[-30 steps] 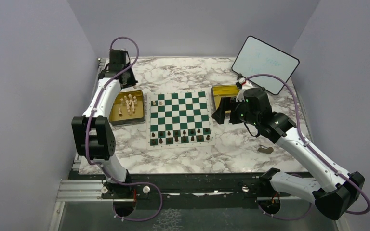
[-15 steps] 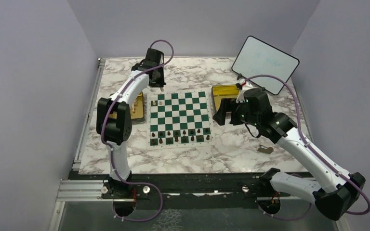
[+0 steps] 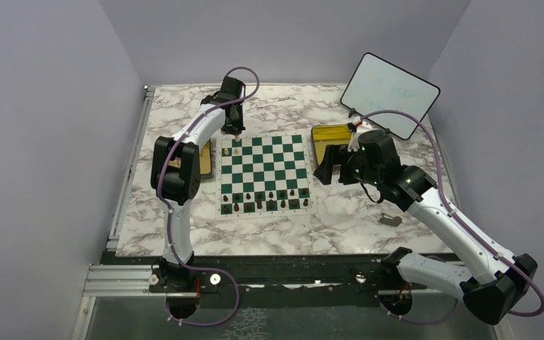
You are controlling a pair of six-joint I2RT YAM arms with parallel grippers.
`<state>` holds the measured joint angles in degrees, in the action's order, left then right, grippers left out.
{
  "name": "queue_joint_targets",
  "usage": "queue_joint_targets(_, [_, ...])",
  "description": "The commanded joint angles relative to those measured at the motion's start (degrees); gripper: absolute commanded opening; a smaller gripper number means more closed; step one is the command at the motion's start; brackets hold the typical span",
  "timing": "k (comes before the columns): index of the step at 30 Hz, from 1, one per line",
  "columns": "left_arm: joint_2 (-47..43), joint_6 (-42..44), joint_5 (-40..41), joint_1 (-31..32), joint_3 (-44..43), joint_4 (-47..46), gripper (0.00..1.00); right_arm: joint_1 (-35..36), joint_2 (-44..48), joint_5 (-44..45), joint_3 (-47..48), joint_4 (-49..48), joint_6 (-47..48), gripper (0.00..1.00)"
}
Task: Set up the chess pieces on the board
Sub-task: Place the chess piece on the chessboard.
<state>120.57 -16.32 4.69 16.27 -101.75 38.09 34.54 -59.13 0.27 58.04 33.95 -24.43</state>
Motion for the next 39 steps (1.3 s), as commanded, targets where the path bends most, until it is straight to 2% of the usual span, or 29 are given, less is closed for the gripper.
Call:
queue_joint_targets(1, [0.57,1.27,2.26,0.34,-1.06,0.33,0.10,0.35,0.99,1.81,1.90,1.14,0.76,1.00])
queue_joint_targets(31, [5.19,2.52,2.56,0.34,-2.75,0.65,0.14,0.35,0.36,1.82,1.89,0.54,1.27,1.00])
queue_joint_targets(39, [4.71,2.52,2.72,0.34,-1.90,0.68,0.20,0.36,0.01,1.92,1.98,0.26,1.60,1.00])
